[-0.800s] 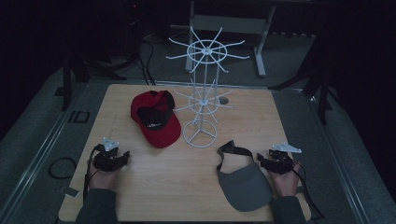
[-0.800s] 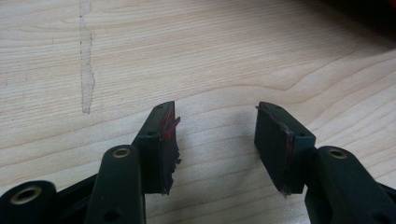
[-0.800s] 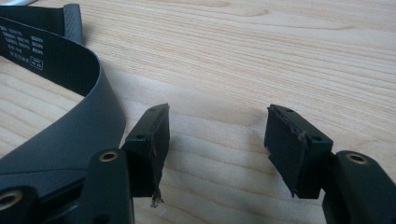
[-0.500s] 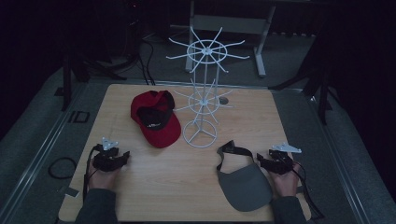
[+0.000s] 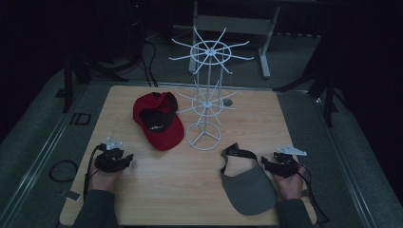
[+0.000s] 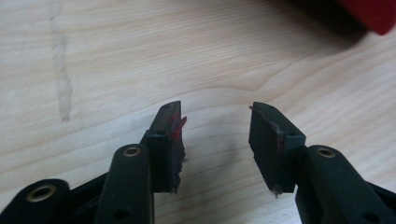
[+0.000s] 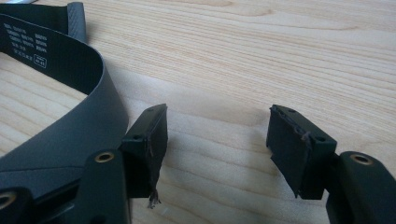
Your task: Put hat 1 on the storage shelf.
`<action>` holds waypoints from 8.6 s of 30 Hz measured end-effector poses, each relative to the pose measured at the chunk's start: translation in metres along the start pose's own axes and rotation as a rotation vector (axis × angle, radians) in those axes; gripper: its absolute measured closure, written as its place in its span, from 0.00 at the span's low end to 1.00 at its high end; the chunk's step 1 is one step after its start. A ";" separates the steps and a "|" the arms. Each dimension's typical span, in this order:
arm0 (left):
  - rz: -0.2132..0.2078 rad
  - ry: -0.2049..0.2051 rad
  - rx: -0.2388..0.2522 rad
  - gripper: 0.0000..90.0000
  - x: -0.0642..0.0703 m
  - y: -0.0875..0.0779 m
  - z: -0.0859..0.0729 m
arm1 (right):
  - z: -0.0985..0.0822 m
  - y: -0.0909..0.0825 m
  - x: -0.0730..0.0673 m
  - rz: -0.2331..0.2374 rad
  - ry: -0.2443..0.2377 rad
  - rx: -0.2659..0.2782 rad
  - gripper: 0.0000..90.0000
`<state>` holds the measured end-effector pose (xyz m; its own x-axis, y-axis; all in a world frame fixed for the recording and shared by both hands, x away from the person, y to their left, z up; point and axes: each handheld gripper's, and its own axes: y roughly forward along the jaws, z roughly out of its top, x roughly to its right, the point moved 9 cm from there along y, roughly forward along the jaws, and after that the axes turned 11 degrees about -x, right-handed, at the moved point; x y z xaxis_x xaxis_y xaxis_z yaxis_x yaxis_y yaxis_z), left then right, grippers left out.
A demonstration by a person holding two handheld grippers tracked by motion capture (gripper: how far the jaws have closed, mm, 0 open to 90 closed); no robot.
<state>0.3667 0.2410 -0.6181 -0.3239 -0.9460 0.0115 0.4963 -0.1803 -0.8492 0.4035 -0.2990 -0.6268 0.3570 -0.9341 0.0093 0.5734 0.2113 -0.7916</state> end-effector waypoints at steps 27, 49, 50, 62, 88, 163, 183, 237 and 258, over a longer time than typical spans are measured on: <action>-0.057 0.045 0.010 0.55 0.017 -0.011 0.032 | 0.000 0.000 -0.002 0.010 -0.016 0.000 0.41; -0.122 0.030 0.022 0.46 0.038 -0.012 0.055 | 0.000 0.000 -0.002 0.013 -0.016 0.000 0.41; -0.125 0.028 0.024 0.46 0.038 -0.012 0.055 | 0.000 0.000 -0.002 0.013 -0.016 0.000 0.41; -0.145 0.030 0.016 0.43 0.045 -0.008 0.064 | 0.000 0.000 -0.003 0.014 -0.019 0.000 0.41; -0.232 0.007 -0.041 0.49 0.061 0.028 0.081 | -0.001 0.000 -0.003 0.017 -0.022 -0.001 0.40; -0.218 -0.056 0.144 0.96 0.028 -0.003 0.078 | -0.001 0.000 -0.004 0.021 -0.025 -0.002 0.38; -0.186 -0.074 0.196 0.96 0.014 -0.023 0.084 | -0.001 0.000 -0.004 0.022 -0.026 -0.002 0.38; -0.111 -0.101 0.346 0.96 -0.003 -0.082 0.109 | -0.001 0.000 -0.004 0.022 -0.027 -0.002 0.38; -0.089 -0.108 0.389 0.96 -0.008 -0.100 0.118 | -0.001 0.000 -0.004 0.022 -0.026 -0.002 0.38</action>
<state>0.4147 0.2349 -0.4706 -0.3030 -0.9413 0.1490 0.7443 -0.3314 -0.5798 0.4012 -0.2955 -0.6272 0.3884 -0.9214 0.0075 0.5635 0.2311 -0.7931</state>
